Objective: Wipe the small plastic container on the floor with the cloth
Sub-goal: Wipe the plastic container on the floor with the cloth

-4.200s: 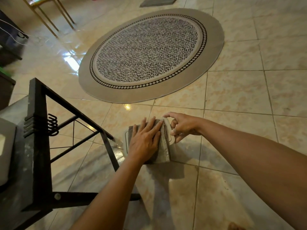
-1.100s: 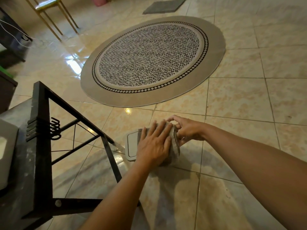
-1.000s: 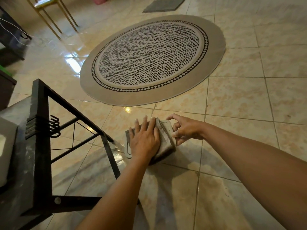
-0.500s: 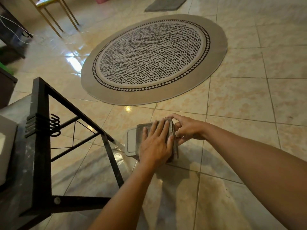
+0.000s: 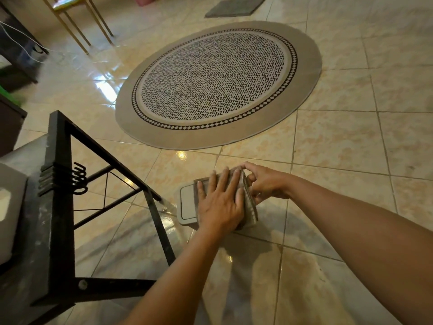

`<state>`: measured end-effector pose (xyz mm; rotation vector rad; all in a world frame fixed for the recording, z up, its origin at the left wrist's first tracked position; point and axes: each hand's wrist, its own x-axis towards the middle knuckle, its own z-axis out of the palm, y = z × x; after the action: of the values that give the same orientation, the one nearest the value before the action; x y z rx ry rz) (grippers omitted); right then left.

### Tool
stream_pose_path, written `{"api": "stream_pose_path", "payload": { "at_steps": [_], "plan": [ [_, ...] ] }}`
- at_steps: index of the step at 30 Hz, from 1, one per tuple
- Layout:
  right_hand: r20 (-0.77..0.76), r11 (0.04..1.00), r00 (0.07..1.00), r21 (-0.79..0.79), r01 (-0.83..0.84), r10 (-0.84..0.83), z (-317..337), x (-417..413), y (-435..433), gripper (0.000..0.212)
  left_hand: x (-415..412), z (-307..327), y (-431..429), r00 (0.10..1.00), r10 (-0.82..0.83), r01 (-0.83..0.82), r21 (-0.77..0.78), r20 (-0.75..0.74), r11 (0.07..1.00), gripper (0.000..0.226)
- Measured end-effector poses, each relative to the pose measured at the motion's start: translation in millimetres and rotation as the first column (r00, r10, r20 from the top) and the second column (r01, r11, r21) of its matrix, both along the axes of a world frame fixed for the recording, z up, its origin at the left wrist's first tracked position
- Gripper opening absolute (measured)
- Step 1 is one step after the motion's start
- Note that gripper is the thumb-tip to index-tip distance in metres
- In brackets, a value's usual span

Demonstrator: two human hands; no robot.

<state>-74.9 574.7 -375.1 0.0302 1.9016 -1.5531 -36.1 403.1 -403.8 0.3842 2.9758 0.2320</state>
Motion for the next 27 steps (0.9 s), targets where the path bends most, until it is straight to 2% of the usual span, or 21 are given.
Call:
{"api": "stream_pose_path", "payload": {
  "at_steps": [1, 4, 5, 8, 9, 12, 13, 16, 22, 24, 27],
  "plan": [
    [0.004, 1.0, 1.0, -0.009, 0.001, -0.001, 0, 0, 0, 0.074, -2, 0, -3, 1.0, -0.018, 0.018, -0.003, -0.008, 1.0, 0.059],
    [-0.012, 1.0, 1.0, 0.013, 0.005, -0.005, -1, -1, -1, 0.072, -22, 2, -16, 0.977, 0.214, -0.214, -0.014, -0.003, 0.977, 0.059],
    [-0.014, 1.0, 1.0, 0.013, 0.002, -0.002, -2, -1, -1, 0.072, -21, 2, -13, 0.977, 0.214, -0.214, -0.016, 0.01, 0.977, 0.06],
    [0.009, 1.0, 1.0, -0.023, -0.004, 0.004, 0, 0, 0, 0.07, -5, 2, 1, 1.0, -0.03, 0.03, -0.001, -0.006, 1.0, 0.058],
    [0.013, 1.0, 1.0, -0.029, 0.0, 0.0, 0, 1, 0, 0.07, -7, 3, 0, 0.999, -0.042, 0.042, 0.015, -0.005, 0.999, 0.058],
    [0.002, 1.0, 1.0, -0.01, 0.002, -0.002, -1, -1, -3, 0.072, -28, 2, -5, 0.995, 0.093, -0.094, 0.015, 0.029, 0.995, 0.058],
    [0.004, 1.0, 1.0, -0.013, 0.0, 0.0, -1, -1, -4, 0.072, -27, 2, -3, 0.996, 0.085, -0.085, 0.012, 0.039, 0.996, 0.058],
    [0.015, 1.0, 1.0, -0.029, 0.003, -0.003, 1, 1, -3, 0.068, -9, -2, 0, 0.999, -0.053, 0.053, 0.036, 0.006, 0.998, 0.057],
    [0.004, 1.0, 1.0, 0.021, 0.006, -0.006, -1, -1, -2, 0.069, 18, -6, -41, 0.97, -0.241, 0.239, -0.054, -0.043, 0.97, 0.056],
    [-0.002, 1.0, 1.0, 0.022, 0.005, -0.005, 0, 0, -3, 0.067, 16, -7, -57, 0.984, -0.175, 0.171, -0.077, -0.043, 0.982, 0.057],
    [-0.003, 1.0, 1.0, 0.024, 0.013, -0.013, -1, 0, -2, 0.068, 11, -2, -58, 0.993, 0.112, -0.113, -0.06, -0.026, 0.992, 0.058]
  ]
}}
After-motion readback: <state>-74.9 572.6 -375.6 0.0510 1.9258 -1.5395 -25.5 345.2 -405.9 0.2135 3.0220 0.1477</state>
